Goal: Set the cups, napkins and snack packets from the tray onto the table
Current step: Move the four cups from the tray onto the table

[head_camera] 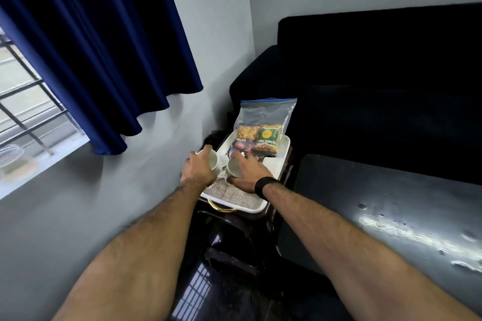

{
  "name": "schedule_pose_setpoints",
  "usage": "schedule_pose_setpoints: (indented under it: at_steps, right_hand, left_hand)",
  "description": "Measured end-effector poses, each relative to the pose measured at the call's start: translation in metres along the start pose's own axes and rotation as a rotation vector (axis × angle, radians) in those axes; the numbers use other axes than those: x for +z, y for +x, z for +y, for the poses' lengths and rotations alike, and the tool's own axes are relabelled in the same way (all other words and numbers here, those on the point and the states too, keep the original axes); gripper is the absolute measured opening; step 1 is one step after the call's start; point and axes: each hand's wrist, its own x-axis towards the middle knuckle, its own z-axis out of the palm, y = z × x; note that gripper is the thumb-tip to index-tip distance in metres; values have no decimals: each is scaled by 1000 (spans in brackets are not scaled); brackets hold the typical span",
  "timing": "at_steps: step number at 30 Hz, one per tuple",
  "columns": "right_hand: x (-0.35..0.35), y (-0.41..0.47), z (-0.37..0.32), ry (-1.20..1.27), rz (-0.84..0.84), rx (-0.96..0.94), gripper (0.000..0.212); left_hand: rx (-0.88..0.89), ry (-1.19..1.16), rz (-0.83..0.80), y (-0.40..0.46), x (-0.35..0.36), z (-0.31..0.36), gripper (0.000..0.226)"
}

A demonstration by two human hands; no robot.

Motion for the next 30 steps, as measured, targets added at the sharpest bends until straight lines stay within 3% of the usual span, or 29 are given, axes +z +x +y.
schedule_pose_setpoints:
  at_steps: [7, 15, 21, 30]
  right_hand:
    - [-97, -56, 64, -111, 111, 110, 65]
    - [-168, -165, 194, -168, 145, 382, 63]
    - [-179, -227, 271, -138, 174, 579, 77]
    - [-153, -252, 343, -114, 94, 671, 67]
  left_hand:
    - [222, -62, -44, -33, -4, 101, 84]
    - [488, 7, -277, -96, 61, 237, 78]
    - [600, 73, -416, -132, 127, 300, 78]
    - [645, 176, -544, -137, 212, 335, 78]
